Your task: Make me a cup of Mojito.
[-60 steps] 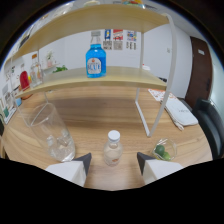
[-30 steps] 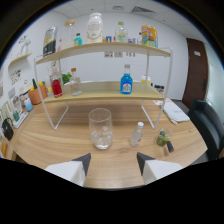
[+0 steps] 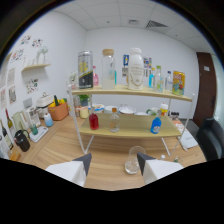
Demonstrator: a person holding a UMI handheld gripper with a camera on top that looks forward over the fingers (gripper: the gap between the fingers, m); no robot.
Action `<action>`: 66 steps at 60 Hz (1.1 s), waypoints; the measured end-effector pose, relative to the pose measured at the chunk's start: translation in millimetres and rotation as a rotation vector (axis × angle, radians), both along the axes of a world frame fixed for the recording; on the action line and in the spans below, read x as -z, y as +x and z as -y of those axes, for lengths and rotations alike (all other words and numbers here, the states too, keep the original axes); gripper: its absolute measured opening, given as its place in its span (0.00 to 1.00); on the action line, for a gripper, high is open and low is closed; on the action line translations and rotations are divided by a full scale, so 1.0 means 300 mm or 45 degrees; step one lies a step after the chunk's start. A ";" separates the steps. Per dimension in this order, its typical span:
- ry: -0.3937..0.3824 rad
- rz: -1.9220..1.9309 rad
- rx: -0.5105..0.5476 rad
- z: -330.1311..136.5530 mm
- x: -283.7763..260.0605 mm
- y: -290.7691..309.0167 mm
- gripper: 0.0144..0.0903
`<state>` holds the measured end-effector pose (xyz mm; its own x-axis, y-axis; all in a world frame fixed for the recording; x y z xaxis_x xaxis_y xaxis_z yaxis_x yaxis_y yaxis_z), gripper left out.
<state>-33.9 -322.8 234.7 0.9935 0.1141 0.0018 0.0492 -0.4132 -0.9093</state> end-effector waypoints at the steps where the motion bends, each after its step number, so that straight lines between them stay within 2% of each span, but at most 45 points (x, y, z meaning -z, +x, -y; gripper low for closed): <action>1: 0.012 -0.001 -0.010 -0.007 -0.026 -0.019 0.93; 11: 0.139 -0.071 -0.073 -0.110 -0.288 -0.210 0.93; 16: 0.157 -0.100 -0.067 -0.181 -0.369 -0.291 0.93; 23: 0.239 -0.083 -0.048 -0.314 -0.476 -0.370 0.93; 31: 0.304 -0.060 -0.009 -0.478 -0.549 -0.428 0.94; 44: 0.336 0.000 0.113 -0.693 -0.582 -0.410 0.94; 52: 0.334 0.008 0.143 -0.770 -0.568 -0.401 0.81; 56: 0.356 0.025 0.165 -0.785 -0.571 -0.389 0.63; 59: 0.381 0.024 0.148 -0.785 -0.584 -0.403 0.53; 66: 0.390 0.013 0.169 -0.779 -0.585 -0.399 0.52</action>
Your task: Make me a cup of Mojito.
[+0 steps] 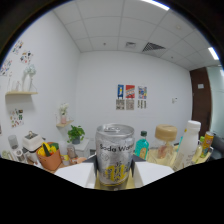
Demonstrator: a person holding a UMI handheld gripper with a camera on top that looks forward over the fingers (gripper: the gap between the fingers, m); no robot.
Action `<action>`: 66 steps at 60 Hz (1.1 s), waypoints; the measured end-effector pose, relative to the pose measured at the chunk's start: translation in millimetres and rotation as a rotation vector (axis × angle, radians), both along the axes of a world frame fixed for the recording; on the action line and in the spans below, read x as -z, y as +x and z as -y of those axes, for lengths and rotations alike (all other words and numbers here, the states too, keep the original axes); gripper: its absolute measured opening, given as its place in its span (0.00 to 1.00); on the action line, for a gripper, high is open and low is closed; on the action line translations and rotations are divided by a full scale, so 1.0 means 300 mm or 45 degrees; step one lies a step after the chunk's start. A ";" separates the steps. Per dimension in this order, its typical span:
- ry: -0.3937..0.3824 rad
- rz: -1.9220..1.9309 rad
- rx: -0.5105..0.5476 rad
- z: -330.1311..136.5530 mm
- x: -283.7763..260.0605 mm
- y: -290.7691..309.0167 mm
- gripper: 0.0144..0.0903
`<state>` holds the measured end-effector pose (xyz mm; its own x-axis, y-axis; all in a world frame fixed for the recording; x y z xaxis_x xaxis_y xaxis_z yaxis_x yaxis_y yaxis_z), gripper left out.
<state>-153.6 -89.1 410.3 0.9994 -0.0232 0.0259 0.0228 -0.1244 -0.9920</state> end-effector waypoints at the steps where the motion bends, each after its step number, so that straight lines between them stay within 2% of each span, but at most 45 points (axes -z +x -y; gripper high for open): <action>1: -0.001 -0.002 -0.005 -0.001 0.001 -0.001 0.51; 13: -0.027 -0.030 -0.019 0.005 0.003 -0.003 0.49; 20: 0.019 -0.026 -0.033 0.045 -0.041 0.009 0.49; 32: 0.060 -0.058 -0.100 0.224 -0.038 0.023 0.49; 39: 0.012 -0.083 -0.094 0.344 0.067 0.082 0.48; 46: -0.081 -0.098 -0.062 0.427 0.252 0.155 0.49; 54: -0.180 -0.158 -0.035 0.472 0.490 0.230 0.48; 66: -0.231 -0.424 -0.038 0.474 0.706 0.272 0.49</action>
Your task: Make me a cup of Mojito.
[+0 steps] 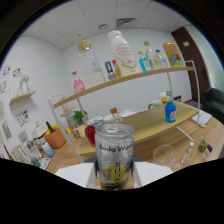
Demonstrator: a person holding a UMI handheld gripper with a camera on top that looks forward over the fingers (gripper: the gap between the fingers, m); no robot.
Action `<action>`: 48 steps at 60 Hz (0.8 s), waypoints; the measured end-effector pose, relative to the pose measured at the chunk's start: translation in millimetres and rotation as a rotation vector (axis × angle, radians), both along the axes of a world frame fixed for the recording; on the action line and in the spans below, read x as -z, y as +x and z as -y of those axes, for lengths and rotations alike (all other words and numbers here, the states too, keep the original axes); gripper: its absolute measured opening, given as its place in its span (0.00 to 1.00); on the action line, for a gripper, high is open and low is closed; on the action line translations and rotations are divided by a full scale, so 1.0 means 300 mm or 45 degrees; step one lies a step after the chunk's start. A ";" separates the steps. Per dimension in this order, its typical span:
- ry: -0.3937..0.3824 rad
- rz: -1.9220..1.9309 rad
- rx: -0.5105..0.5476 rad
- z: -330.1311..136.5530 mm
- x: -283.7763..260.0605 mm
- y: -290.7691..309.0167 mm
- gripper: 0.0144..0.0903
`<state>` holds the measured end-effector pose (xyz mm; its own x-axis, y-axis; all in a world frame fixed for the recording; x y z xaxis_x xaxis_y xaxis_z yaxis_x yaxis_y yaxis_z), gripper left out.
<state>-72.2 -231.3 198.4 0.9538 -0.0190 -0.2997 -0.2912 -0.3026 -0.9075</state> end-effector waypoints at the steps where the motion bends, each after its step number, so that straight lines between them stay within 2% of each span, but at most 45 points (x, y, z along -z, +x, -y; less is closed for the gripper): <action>1: -0.006 -0.038 0.008 -0.002 0.013 0.003 0.48; 12: -0.001 -0.556 0.084 -0.033 0.055 0.052 0.48; 33: 0.066 -1.523 0.163 -0.077 -0.039 0.132 0.48; 48: 0.063 -2.149 0.199 -0.111 -0.081 0.172 0.48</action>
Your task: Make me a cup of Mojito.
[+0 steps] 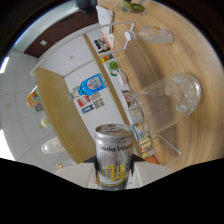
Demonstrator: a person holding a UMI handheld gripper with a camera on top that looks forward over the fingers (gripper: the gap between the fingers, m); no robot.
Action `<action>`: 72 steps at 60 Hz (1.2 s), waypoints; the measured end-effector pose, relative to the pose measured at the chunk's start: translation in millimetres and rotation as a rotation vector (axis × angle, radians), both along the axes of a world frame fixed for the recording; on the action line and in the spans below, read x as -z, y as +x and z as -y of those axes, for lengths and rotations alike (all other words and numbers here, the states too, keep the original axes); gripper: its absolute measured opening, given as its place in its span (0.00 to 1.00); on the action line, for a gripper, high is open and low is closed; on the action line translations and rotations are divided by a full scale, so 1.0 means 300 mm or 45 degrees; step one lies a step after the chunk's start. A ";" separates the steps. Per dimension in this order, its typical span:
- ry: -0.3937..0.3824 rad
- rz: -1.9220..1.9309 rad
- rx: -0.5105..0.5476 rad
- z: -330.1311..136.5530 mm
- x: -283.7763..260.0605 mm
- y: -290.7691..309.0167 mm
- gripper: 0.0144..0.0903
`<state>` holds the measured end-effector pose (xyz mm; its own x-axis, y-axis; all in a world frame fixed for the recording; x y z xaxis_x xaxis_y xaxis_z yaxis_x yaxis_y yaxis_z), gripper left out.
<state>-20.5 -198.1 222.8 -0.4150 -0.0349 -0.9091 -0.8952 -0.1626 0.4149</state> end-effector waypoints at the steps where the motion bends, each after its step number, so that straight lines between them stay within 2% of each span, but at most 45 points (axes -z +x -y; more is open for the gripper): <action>1: 0.002 -0.029 0.004 -0.003 -0.003 0.003 0.48; 15: 0.027 -0.280 0.039 -0.018 -0.018 0.036 0.48; 29: 0.022 -0.176 0.036 -0.012 -0.027 0.044 0.48; 38: 0.085 0.324 0.076 0.007 -0.120 0.064 0.48; 45: 0.134 0.922 0.102 0.014 -0.230 0.062 0.49; 53: 0.203 1.605 0.081 0.026 -0.264 -0.018 0.49; 60: 0.216 2.001 0.028 0.012 -0.180 -0.088 0.48; 72: 0.168 2.296 -0.181 -0.030 0.143 -0.189 0.48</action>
<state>-77.3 -189.2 180.0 0.9738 0.1232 -0.1910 -0.1613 -0.2174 -0.9627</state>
